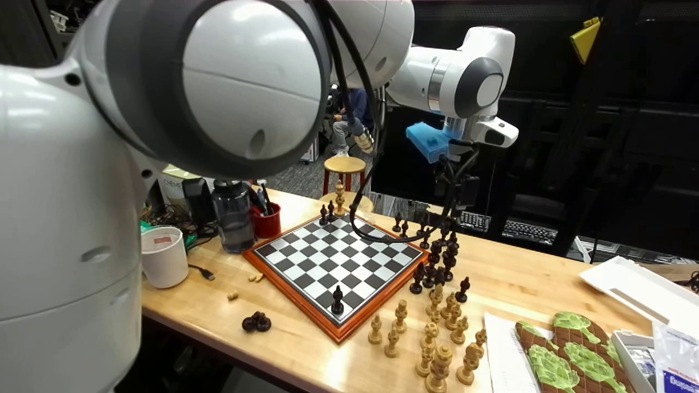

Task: Pick the black bishop and set it next to the left of the black rook

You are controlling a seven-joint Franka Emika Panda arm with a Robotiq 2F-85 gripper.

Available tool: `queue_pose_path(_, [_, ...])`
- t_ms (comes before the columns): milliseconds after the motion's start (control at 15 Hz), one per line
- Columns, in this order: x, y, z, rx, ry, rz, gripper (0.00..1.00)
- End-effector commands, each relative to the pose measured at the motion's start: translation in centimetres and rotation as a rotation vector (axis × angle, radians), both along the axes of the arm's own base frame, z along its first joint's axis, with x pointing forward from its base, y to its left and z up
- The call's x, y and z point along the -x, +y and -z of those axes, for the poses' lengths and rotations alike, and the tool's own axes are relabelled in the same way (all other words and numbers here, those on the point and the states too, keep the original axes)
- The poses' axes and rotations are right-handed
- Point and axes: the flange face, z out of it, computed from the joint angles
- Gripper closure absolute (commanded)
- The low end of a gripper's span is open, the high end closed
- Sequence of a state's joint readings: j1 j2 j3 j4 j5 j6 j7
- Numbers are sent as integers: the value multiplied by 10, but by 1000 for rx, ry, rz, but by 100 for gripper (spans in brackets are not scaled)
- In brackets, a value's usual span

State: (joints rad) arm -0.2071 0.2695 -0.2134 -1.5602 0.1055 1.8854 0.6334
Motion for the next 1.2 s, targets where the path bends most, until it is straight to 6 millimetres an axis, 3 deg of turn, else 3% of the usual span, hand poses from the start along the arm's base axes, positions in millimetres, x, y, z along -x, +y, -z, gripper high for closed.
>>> queue_pose_path(0, [5, 6, 2, -6, -14, -15, 0])
queue_pose_path(1133, [19, 57, 22, 7, -56, -64, 0])
